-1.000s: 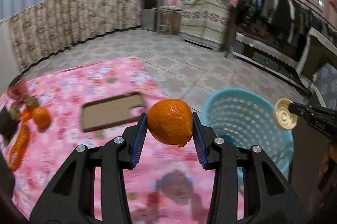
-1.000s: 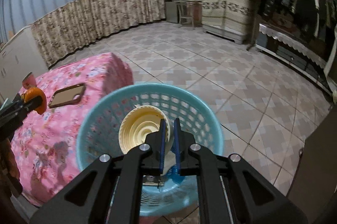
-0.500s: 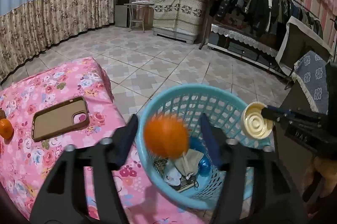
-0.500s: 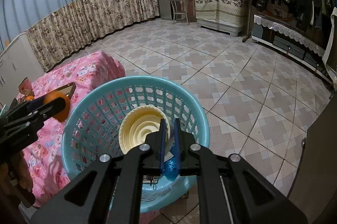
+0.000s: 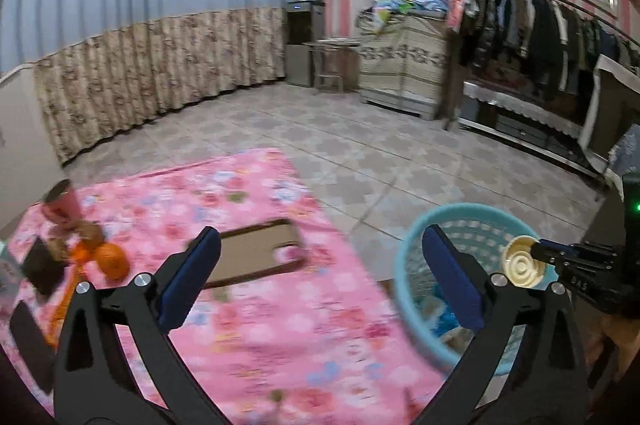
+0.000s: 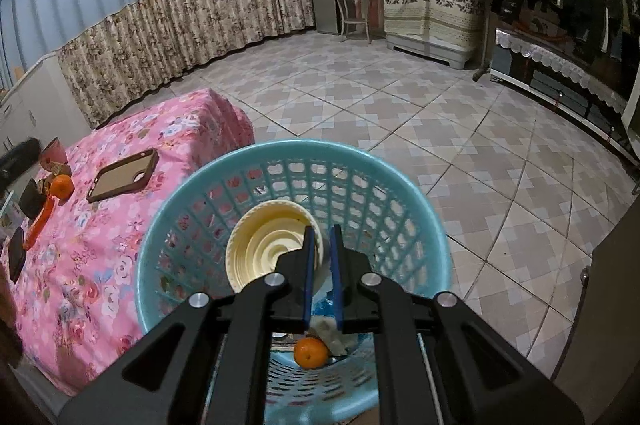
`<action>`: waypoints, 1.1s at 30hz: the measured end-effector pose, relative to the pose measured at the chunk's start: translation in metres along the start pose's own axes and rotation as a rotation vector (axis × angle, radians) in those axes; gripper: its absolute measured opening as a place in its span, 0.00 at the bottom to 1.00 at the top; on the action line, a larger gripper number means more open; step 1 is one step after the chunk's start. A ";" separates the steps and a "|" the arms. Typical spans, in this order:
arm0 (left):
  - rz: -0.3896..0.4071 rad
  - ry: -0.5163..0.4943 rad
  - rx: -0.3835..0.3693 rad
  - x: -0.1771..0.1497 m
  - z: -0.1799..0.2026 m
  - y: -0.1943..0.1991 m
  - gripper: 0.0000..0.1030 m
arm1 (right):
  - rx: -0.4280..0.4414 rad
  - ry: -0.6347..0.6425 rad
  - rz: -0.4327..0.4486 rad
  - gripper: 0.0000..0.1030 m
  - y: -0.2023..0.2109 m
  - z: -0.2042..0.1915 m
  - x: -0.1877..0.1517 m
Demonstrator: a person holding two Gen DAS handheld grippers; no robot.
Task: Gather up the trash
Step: 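Carry the orange and lid to the blue basket and release both inside, then return the left gripper to the bed and grasp the orange snack bag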
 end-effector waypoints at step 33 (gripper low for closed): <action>-0.001 0.191 0.400 -0.063 -0.293 0.065 0.95 | -0.028 0.135 0.087 0.83 -0.018 -0.132 0.022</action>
Point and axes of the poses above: each gripper's, at about its wrist camera, not at the fingertips, and y roughly against the way its jaws point, z to its right, x to its top, the point moved 10 cm from there along -y, roughly the way its jaws point, and after that the axes turned 9 degrees about z, right-handed, at the moved point
